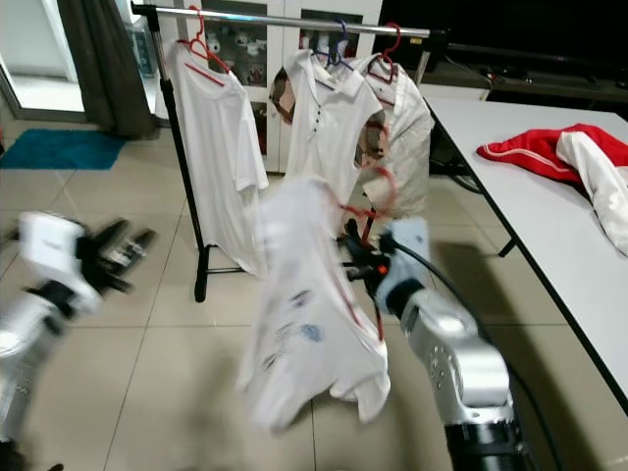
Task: Hang hanger
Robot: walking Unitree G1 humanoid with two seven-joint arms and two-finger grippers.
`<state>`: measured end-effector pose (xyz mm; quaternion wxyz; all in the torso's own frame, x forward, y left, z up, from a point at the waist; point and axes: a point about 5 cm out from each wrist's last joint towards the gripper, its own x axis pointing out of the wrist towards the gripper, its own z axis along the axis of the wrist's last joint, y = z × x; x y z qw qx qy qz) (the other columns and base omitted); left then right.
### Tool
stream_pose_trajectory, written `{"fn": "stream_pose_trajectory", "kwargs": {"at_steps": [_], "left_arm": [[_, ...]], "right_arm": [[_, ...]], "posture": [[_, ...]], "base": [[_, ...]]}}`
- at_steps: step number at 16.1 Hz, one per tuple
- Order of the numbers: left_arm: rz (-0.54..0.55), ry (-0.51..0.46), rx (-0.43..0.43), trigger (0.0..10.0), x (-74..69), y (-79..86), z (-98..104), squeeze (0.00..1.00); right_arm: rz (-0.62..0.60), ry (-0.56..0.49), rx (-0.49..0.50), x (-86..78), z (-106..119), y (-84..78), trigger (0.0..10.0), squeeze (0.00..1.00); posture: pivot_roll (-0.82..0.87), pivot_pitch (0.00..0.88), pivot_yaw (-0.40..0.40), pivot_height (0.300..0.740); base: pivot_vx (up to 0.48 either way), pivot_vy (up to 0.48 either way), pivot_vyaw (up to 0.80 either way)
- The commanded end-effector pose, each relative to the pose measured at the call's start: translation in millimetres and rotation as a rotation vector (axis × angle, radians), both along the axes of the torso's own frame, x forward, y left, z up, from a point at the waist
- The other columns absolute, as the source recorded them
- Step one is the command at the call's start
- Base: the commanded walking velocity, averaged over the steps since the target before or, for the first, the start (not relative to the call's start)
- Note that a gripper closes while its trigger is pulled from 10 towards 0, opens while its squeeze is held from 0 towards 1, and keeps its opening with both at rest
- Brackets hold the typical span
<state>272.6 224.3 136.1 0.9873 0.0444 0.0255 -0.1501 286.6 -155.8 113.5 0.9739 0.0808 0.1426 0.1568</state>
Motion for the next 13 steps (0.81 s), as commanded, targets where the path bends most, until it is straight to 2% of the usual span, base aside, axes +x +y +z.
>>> {"fn": "stream_pose_trajectory", "kwargs": {"at_steps": [1, 2, 3, 4, 5, 7, 9, 13], "left_arm": [[0.030, 0.017, -0.015, 10.0, -2.6, -16.4, -5.7, 0.00], [0.045, 0.025, -0.027, 10.0, -3.3, -19.1, -7.4, 0.00], [0.094, 0.037, -0.049, 10.0, -5.0, -29.0, -10.5, 0.00], [0.094, 0.037, -0.049, 10.0, -5.0, -29.0, -10.5, 0.00], [0.080, 0.044, -0.003, 10.0, -10.1, -35.4, -11.6, 0.00], [0.103, 0.057, 0.042, 10.0, -15.7, -33.0, -18.5, 0.00], [0.139, 0.075, -0.025, 10.0, -19.2, -29.5, -17.6, 0.00], [0.140, 0.055, 0.021, 10.0, -9.2, -29.6, -13.3, 0.00]], "right_arm": [[-0.126, 0.016, 0.015, -1.8, -8.8, -7.3, 10.0, 0.00], [-0.136, 0.018, 0.032, -2.8, -10.5, -6.2, 10.0, 0.00], [-0.147, 0.038, -0.054, -8.3, -20.7, -5.0, 10.0, 0.00], [-0.147, 0.038, -0.054, -8.3, -20.7, -5.0, 10.0, 0.00], [-0.179, 0.044, -0.061, -9.1, -26.7, -6.6, 10.0, 0.00], [-0.227, 0.046, -0.050, -5.1, -37.7, -9.5, 10.0, 0.00], [-0.187, -0.016, -0.074, 1.2, -27.5, -4.8, 10.0, 0.00], [-0.197, -0.038, -0.051, 6.3, -27.2, -8.1, 10.0, 0.00]], "posture": [[-0.10, 0.000, -0.070, 0.719], [-0.10, 0.000, -0.070, 0.719], [-0.09, 0.000, -0.077, 0.719], [-0.09, 0.000, -0.077, 0.719], [-0.05, 0.000, -0.091, 0.719], [-0.01, 0.000, -0.083, 0.719], [-0.04, 0.000, -0.052, 0.719], [-0.01, 0.000, -0.072, 0.719]], "base": [[0.000, 0.000, 0.00], [0.000, 0.000, 0.00], [0.000, 0.000, 0.00], [0.000, 0.000, 0.00], [0.255, 0.000, 0.00], [0.276, 0.000, 0.00], [0.349, 0.000, 0.00], [0.415, 0.000, 0.00]]}}
